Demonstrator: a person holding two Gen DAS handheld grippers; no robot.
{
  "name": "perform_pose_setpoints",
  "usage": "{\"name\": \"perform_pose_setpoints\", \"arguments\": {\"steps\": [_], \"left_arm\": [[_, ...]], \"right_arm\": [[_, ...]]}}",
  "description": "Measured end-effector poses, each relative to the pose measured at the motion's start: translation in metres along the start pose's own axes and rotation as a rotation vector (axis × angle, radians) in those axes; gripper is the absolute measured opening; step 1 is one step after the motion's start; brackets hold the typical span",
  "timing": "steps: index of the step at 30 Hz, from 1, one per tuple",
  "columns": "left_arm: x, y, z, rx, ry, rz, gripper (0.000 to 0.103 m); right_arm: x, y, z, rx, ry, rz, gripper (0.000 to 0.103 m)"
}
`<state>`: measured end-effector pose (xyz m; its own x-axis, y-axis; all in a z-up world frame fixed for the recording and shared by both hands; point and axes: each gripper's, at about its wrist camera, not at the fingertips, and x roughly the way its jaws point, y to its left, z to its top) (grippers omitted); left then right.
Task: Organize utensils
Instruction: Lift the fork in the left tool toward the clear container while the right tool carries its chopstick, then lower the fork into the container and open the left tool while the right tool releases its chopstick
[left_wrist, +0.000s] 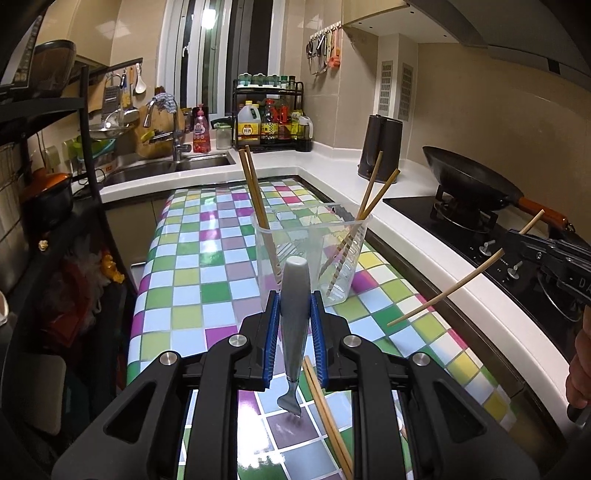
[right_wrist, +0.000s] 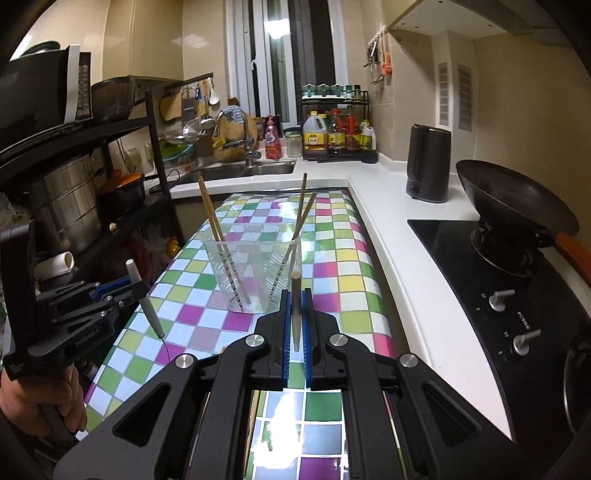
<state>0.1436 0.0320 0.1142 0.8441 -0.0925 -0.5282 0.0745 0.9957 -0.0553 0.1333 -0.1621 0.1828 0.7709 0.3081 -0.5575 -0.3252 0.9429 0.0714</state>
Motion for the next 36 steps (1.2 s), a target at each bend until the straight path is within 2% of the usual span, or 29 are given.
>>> {"name": "perform_pose_setpoints", "arguments": {"steps": [6,23,27,30,36], "left_arm": [[-0.004,-0.002,0.011,-0.009,0.006,-0.013,0.017],[-0.010,-0.008,0.030,-0.030,0.023,-0.041,0.017],[-0.016,-0.006,0.051,-0.022,0.017,-0.053,0.017],[-0.021,0.000,0.077,-0.023,0.006,-0.082,0.017],[-0.020,0.012,0.133,-0.045,-0.045,-0.131,0.017]], "right_arm": [[0.008,0.002,0.010,-0.024,0.071,0.017,0.006],[0.007,0.006,0.036,-0.036,0.115,0.044,0.006],[-0.002,0.012,0.065,-0.052,0.085,0.066,0.006],[-0.009,0.019,0.090,-0.071,0.050,0.091,0.006],[-0.008,0.033,0.145,-0.102,-0.037,0.088,0.006]]}}
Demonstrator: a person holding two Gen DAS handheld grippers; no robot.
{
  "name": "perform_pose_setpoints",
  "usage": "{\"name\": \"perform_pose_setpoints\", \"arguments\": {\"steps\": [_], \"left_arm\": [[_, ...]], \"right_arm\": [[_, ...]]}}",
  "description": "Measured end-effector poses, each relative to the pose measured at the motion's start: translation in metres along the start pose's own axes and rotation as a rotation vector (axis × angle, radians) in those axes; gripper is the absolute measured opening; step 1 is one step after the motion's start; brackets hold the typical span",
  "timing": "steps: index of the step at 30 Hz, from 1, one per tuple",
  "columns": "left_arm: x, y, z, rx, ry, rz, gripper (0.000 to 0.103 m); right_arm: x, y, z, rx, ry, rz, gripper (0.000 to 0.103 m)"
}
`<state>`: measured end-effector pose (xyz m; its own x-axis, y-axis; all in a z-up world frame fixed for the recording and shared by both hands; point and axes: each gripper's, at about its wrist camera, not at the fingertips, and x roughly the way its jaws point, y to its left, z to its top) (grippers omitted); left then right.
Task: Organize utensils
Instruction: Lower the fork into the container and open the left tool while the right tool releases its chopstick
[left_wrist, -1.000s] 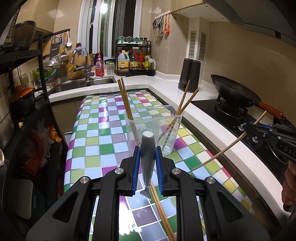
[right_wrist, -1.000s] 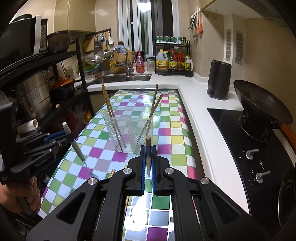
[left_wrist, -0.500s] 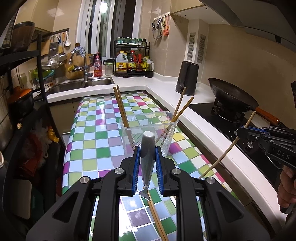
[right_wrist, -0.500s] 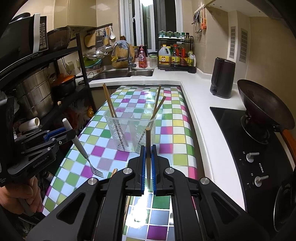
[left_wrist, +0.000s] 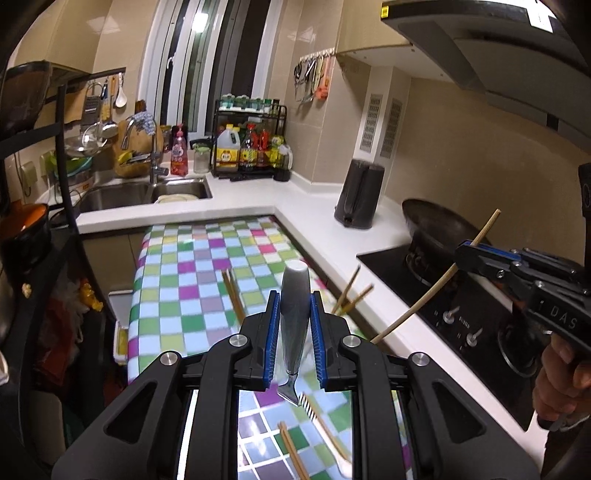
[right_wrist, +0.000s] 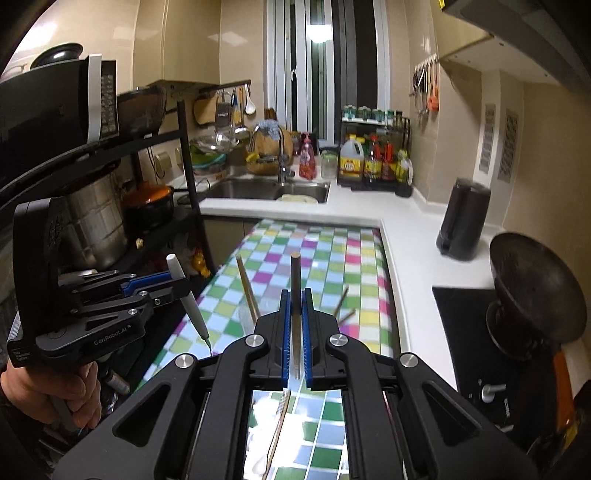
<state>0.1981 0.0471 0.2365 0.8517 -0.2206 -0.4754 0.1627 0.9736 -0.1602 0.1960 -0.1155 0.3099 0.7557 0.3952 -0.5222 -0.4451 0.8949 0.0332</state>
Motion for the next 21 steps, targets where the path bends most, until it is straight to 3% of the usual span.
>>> {"name": "perform_pose_setpoints", "arguments": {"steps": [8,13,21], "left_arm": [[0.037,0.010,0.036,-0.009,-0.060,-0.004,0.016],[0.075,0.022,0.028,-0.029,-0.019,0.009,0.016],[0.119,0.032,-0.012,-0.036,0.080,0.010,0.016]], "right_arm": [[0.038,-0.004,0.026,0.009,-0.095,-0.009,0.006],[0.076,-0.011,0.009,0.041,-0.034,0.004,0.006],[0.123,-0.015,-0.027,0.056,0.049,0.025,0.006]]}}
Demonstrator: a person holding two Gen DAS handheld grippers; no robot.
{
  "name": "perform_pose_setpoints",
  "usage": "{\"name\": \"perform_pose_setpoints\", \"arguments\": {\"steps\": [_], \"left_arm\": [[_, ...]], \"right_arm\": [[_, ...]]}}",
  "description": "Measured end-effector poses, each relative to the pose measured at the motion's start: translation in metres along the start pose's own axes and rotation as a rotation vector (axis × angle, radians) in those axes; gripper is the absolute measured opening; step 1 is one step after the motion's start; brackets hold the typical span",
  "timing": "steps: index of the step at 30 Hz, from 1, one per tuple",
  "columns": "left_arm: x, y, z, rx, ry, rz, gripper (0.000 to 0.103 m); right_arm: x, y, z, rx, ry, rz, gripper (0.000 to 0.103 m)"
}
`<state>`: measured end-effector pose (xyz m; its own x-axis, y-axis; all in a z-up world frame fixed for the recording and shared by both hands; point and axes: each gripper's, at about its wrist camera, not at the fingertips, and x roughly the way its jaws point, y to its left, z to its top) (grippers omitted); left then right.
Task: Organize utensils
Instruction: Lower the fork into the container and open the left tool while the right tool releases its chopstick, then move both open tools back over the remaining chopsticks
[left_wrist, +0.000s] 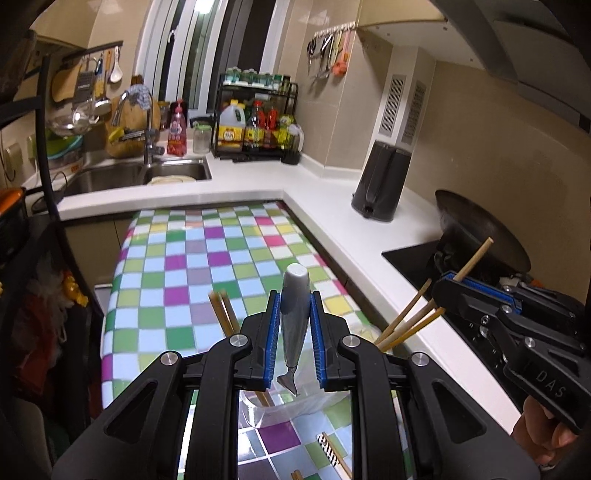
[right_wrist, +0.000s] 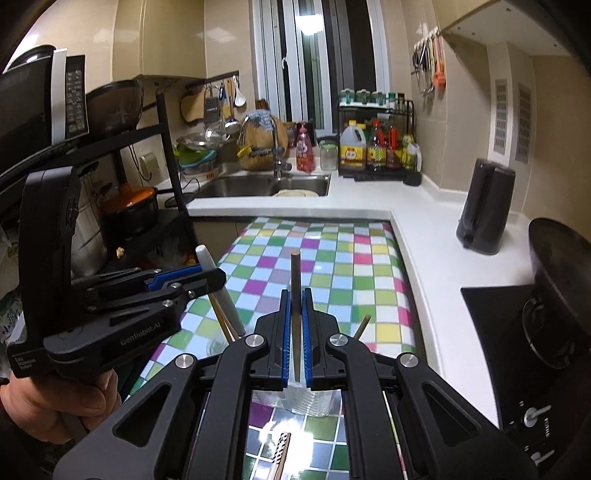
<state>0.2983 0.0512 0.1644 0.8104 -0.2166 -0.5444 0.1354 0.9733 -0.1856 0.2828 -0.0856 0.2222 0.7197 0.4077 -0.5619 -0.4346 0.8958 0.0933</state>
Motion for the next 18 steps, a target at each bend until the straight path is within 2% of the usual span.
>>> {"name": "perform_pose_setpoints", "arguments": {"steps": [6,10,11,12,13,15,18], "left_arm": [[0.015,0.002,-0.027,-0.004,0.033,0.027,0.016],[0.021,0.001,-0.037,0.002,0.053,0.053,0.017],[0.019,0.001,-0.038,0.002,0.046,0.059,0.023],[0.016,0.001,-0.038,0.001,0.036,0.066,0.035],[0.011,0.001,-0.038,-0.002,0.021,0.066,0.038],[0.001,0.001,-0.038,-0.002,-0.003,0.086,0.040],[-0.019,-0.005,-0.040,0.012,-0.048,0.101,0.040]], "right_arm": [[0.016,0.005,-0.018,-0.020,0.032,0.012,0.006],[0.024,0.012,-0.027,-0.076,0.053,-0.029,0.008],[0.024,0.013,-0.029,-0.086,0.050,-0.042,0.011],[0.023,0.013,-0.030,-0.088,0.045,-0.051,0.016],[0.021,0.013,-0.031,-0.086,0.040,-0.057,0.020],[0.012,0.012,-0.032,-0.076,0.017,-0.070,0.025],[-0.014,0.017,-0.033,-0.069,-0.049,-0.071,0.026]]}}
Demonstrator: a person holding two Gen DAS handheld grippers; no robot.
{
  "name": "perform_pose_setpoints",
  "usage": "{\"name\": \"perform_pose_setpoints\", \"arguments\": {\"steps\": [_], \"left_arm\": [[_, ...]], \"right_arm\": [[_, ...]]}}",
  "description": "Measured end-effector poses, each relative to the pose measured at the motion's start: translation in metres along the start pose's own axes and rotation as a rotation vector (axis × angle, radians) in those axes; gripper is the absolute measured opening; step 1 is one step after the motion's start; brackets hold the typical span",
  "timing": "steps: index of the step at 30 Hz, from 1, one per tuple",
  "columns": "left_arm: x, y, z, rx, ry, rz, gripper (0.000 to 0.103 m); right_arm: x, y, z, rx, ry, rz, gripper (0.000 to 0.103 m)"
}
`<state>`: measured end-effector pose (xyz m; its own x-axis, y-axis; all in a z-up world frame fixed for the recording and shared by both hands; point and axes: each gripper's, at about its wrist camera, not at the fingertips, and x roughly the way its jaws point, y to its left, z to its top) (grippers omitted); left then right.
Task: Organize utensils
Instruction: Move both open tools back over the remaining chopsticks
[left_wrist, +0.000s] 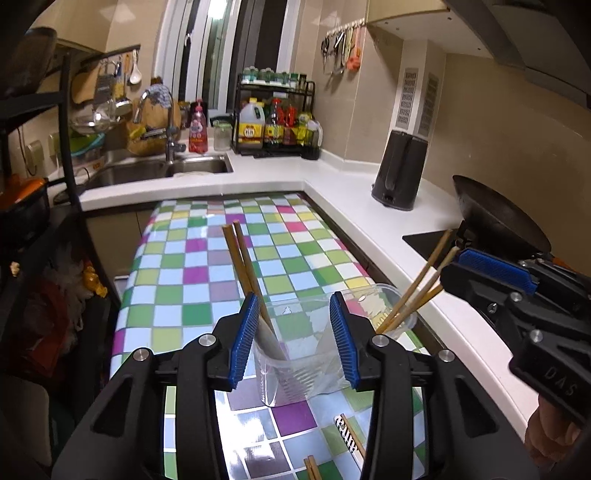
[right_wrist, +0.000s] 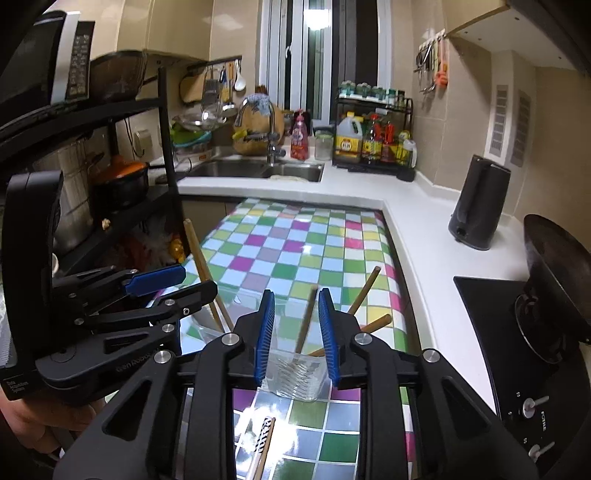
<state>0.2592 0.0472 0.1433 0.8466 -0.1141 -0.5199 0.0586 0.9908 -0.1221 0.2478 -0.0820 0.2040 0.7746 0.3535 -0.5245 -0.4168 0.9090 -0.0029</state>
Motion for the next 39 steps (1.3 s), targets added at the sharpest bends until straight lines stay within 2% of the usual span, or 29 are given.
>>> {"name": "perform_pose_setpoints", "arguments": {"steps": [5,7,9,12,16,22,25,30,31,33,35,36,37,39], "left_arm": [[-0.043,-0.008,-0.011,0.006,-0.079,0.004,0.041],[-0.062,-0.010,-0.021,0.010,-0.114,0.012,0.045],[-0.080,-0.011,-0.036,0.004,-0.144,0.021,0.051],[-0.097,-0.013,-0.064,-0.002,-0.151,0.037,0.054],[-0.106,-0.014,-0.104,-0.009,-0.122,0.054,0.055],[-0.120,-0.017,-0.157,-0.011,-0.093,0.090,0.055],[-0.122,-0.016,-0.178,-0.028,-0.072,0.111,0.055],[-0.124,-0.016,-0.205,-0.043,-0.032,0.094,0.054],[-0.124,-0.016,-0.213,-0.042,-0.026,0.089,0.053],[-0.123,-0.019,-0.226,-0.042,-0.011,0.084,0.042],[-0.121,-0.023,-0.239,-0.047,0.007,0.084,0.036],[-0.120,-0.025,-0.244,-0.050,0.016,0.079,0.032],[-0.120,-0.029,-0.250,-0.052,0.019,0.079,0.031],[-0.121,-0.034,-0.260,-0.051,0.019,0.081,0.031]], "right_arm": [[-0.054,0.015,-0.012,-0.015,-0.137,-0.016,0.030],[-0.076,0.020,-0.024,0.004,-0.190,-0.019,0.032],[-0.094,0.023,-0.041,0.043,-0.236,-0.023,0.037],[-0.110,0.027,-0.072,0.106,-0.273,-0.041,0.044],[-0.112,0.028,-0.113,0.145,-0.239,-0.060,0.045],[-0.115,0.022,-0.157,0.153,-0.164,-0.108,0.045],[-0.115,0.023,-0.178,0.134,-0.117,-0.101,0.045],[-0.110,0.025,-0.211,0.070,-0.038,-0.057,0.045],[-0.108,0.025,-0.216,0.061,-0.026,-0.062,0.045],[-0.104,0.023,-0.225,0.057,0.006,-0.070,0.045],[-0.098,0.018,-0.231,0.076,0.043,-0.055,0.044],[-0.094,0.017,-0.234,0.084,0.060,-0.048,0.040],[-0.092,0.017,-0.236,0.084,0.073,-0.039,0.034],[-0.087,0.021,-0.245,0.075,0.090,-0.018,0.031]]}}
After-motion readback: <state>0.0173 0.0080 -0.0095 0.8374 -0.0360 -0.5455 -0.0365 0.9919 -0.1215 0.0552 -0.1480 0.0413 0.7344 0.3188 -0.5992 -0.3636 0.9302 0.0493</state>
